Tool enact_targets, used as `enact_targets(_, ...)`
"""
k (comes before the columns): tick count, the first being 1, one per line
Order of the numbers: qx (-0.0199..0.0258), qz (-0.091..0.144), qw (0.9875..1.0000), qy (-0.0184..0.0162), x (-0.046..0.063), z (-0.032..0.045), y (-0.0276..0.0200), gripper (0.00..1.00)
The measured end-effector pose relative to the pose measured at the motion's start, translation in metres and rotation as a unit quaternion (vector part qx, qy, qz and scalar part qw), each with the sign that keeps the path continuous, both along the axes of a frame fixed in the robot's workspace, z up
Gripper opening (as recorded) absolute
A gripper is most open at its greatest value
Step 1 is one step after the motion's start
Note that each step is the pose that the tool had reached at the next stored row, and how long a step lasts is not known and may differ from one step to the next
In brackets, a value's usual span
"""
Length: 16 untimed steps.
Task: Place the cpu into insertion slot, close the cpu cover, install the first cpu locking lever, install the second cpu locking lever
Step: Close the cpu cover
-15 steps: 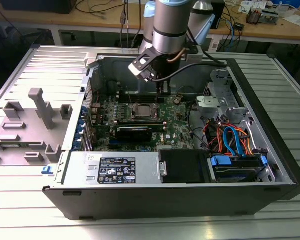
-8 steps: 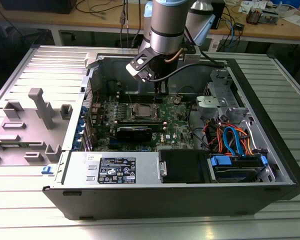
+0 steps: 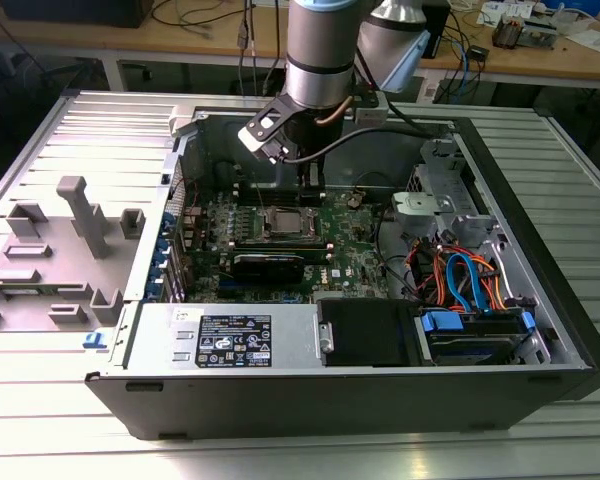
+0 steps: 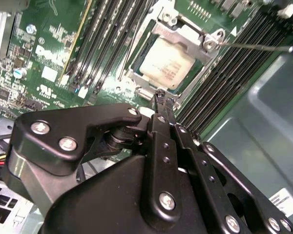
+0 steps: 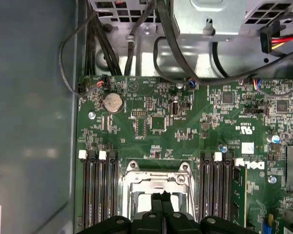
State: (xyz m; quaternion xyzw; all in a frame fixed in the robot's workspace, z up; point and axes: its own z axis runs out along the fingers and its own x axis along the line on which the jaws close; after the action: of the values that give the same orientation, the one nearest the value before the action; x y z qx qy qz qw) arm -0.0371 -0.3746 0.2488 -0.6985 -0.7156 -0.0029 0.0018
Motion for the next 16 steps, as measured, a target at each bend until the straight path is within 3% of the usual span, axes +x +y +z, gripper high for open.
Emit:
enact_targets(4, -0.0001, 0.0, 1.0, 0.0001, -0.008, -0.0011, -0.0001, 0.11)
enact_targets(16, 0.0, 0.003, 1.0, -0.0001, -0.015, -0.0062, -0.0001, 0.11)
